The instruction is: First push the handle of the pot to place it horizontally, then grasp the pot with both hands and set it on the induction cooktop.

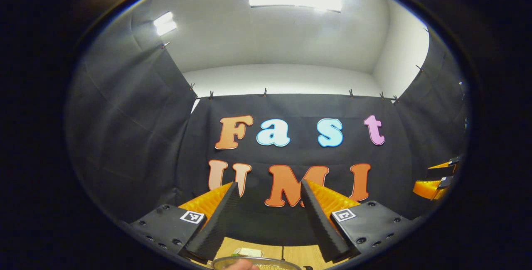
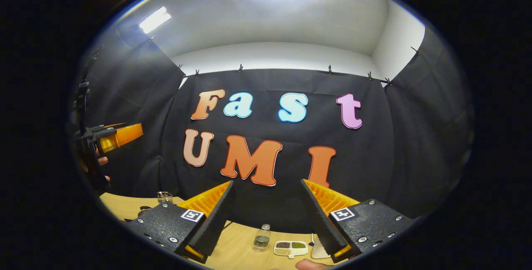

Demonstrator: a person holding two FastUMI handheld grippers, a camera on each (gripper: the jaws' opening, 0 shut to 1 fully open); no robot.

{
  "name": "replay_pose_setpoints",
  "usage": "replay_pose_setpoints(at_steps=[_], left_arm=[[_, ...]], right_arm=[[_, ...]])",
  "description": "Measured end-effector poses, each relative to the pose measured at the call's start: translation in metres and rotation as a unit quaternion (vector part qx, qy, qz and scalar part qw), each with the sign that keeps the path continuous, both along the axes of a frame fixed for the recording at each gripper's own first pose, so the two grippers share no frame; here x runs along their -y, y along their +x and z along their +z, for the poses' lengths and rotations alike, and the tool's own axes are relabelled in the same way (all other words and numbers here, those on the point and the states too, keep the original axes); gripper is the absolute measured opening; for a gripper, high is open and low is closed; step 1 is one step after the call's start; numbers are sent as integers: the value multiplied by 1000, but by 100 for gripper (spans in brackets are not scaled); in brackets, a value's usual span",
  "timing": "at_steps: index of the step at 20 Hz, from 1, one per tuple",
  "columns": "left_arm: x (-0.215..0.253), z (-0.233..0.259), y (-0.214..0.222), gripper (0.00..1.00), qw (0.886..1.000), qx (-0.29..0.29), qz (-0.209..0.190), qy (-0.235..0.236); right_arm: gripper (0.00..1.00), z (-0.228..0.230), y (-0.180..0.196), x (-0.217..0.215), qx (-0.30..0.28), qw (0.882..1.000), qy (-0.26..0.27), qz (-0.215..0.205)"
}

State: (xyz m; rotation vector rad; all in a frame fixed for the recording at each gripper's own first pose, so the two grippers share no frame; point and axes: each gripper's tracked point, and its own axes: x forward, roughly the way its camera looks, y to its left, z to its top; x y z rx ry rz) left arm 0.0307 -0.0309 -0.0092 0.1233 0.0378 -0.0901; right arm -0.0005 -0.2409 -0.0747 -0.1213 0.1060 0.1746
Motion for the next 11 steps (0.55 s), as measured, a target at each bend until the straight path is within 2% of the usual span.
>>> replay_pose_setpoints(at_steps=[3, 4, 5, 6, 11], left_arm=[[3, -9, -1, 96, 1000, -12, -4, 6], [5, -12, -1, 99, 1000, -18, -9, 11], [7, -15, -2, 96, 1000, -22, -10, 18], [8, -18, -1, 99, 999, -25, -12, 25], [15, -26, -6, 99, 998, -34, -23, 38]], right_arm=[[95, 5, 0, 1, 8, 1000, -2, 1], [95, 8, 0, 2, 10, 1000, 0, 0], [95, 8, 0, 4, 11, 1000, 2, -1], [95, 10, 0, 5, 13, 1000, 3, -2], [95, 3, 0, 4, 0, 1000, -2, -3]])
